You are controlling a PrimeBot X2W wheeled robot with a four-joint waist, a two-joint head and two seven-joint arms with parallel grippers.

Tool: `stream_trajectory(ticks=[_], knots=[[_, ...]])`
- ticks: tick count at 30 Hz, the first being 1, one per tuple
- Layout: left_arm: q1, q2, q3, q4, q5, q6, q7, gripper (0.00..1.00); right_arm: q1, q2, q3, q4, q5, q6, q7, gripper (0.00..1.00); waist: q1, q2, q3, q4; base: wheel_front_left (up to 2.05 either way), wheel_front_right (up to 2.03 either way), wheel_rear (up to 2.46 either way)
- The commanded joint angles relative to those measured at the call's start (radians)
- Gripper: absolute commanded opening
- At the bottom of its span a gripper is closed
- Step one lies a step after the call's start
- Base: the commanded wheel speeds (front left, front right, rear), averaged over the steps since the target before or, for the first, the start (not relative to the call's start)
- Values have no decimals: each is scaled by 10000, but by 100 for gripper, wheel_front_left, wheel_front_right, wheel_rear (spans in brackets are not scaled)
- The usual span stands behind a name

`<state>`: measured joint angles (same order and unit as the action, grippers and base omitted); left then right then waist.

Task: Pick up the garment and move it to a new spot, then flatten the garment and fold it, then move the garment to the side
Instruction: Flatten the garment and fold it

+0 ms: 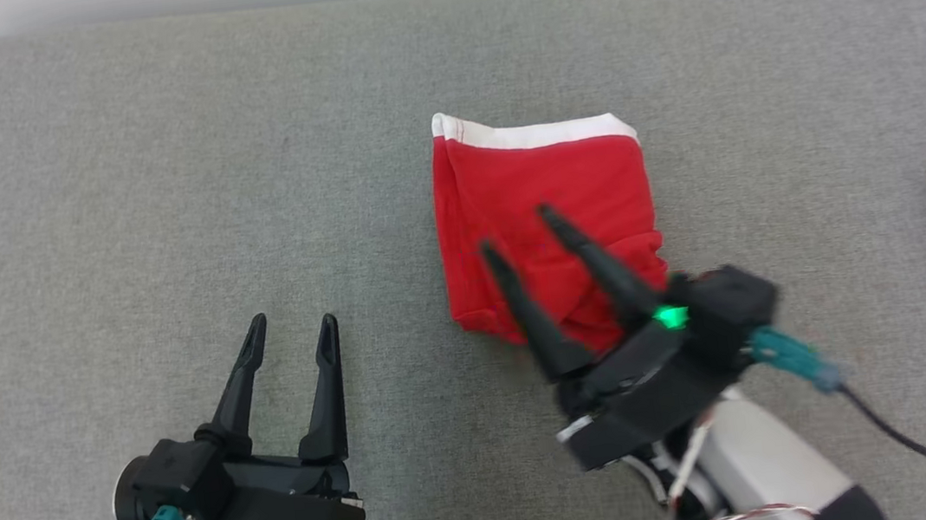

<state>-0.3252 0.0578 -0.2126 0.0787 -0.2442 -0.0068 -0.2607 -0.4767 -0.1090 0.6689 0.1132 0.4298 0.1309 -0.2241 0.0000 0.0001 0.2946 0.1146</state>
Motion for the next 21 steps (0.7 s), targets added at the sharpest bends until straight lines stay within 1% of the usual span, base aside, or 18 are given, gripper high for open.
stream_trajectory(ticks=[1, 4, 6, 12, 15, 19, 21], knots=[[160, 50, 48, -24, 99, 44, -42, 100, 194, -121, -238, -173, -168, -5, -54, 100, 0, -1, -99, -98, 0, 0, 0], [222, 130, 157, -69, 142, 91, -41, 100, 652, -247, -1138, -655, -480, -3, -59, 100, 0, -1, -221, -201, 0, 0, 0], [250, 172, 230, -105, 201, 150, -41, 100, 994, -332, -1926, -908, -723, -3, -45, 100, 0, -1, -317, -255, 0, 0, 0], [461, 339, 353, -206, 295, 255, -42, 100, 2064, -581, -3898, -1389, -1588, -3, 220, 100, 0, -1, -650, -377, 0, 0, 0], [617, 404, 374, -267, 306, 331, -42, 100, 2601, -715, -4569, -1548, -1981, -3, 439, 100, 0, -1, -833, -432, 0, 0, 0], [801, 553, 428, -343, 320, 413, 4, 100, 3442, -788, -5219, -1850, -2318, -3, 748, 100, 0, -1, -1077, -469, 0, 0, 0], [862, 613, 440, -374, 332, 442, 25, 100, 3725, -773, -5352, -1950, -2373, -3, 826, 100, 0, -1, -1139, -490, 0, 0, 0]])
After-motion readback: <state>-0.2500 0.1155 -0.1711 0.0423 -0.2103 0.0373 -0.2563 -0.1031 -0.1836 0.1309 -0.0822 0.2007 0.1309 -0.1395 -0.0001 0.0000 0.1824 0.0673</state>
